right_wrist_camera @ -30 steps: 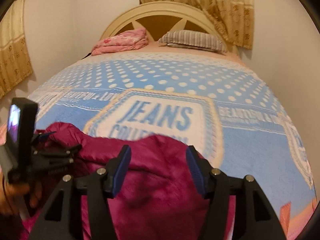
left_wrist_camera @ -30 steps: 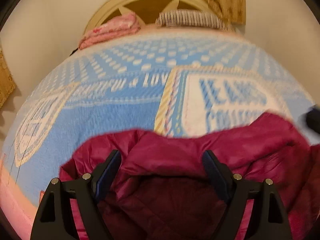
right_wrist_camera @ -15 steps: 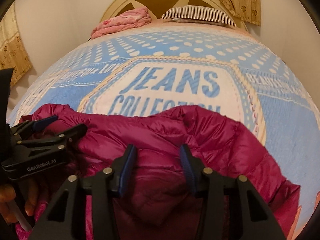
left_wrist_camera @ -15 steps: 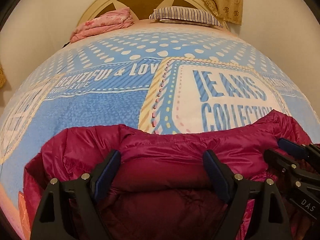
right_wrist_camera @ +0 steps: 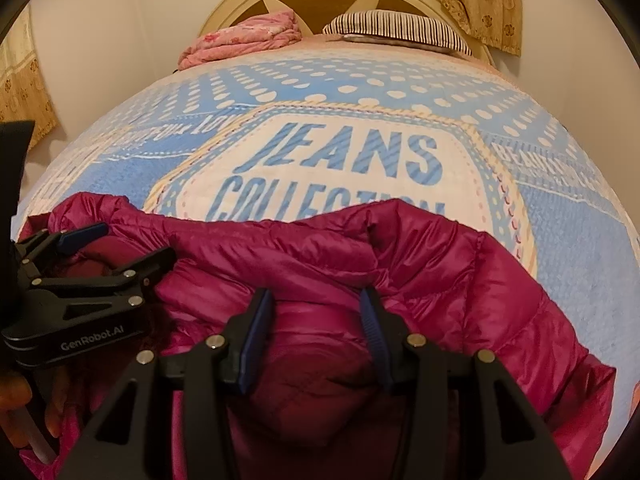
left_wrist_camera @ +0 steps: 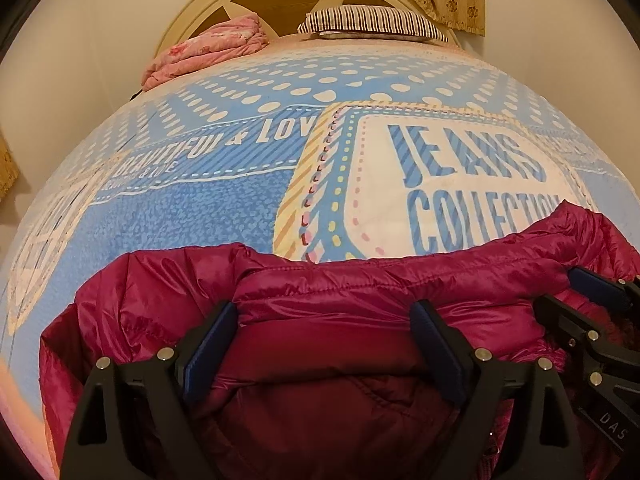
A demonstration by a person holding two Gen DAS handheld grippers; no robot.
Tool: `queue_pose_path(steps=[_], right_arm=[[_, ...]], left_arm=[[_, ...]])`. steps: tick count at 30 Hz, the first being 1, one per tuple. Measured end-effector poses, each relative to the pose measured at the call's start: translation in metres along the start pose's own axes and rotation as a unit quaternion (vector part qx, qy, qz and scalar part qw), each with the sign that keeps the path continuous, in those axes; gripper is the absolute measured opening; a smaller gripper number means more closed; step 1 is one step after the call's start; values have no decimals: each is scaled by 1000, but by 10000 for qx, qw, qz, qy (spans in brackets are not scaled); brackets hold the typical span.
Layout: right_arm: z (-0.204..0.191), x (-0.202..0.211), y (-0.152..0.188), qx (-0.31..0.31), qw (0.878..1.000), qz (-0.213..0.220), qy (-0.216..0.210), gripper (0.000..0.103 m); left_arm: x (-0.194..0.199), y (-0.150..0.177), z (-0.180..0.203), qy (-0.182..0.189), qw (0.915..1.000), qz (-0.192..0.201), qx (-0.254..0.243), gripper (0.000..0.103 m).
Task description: Fold large clothes
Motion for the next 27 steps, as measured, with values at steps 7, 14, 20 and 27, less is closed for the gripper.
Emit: queue_pose_path(steps=[7, 14, 20, 27], right_arm=[[-3, -3, 0, 85, 9999, -36, 134, 49], [-4, -4, 1, 119, 9997, -54, 191, 49], [-5, -5, 1, 143, 9996, -68, 224, 49], [-5, -6, 0, 141, 9996, -70, 224, 49]], left_arm=[[0, 0, 1, -41, 10000, 10, -29, 90], [0, 0, 1, -65, 10000, 21, -44, 90], [-1, 0, 3, -115, 9999, 26, -74, 90], [-2, -1, 4, -146, 9998, 31, -92, 91]])
Point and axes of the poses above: each gripper's, at about its wrist camera, not at the fingertips, and x roughly against the way its jaws point, z to its right, y to its underside, the point moved 1 cm from there along -x, roughly the way its jaws point, and after that the axes turned 14 degrees about -y, right-handed, at the moved point
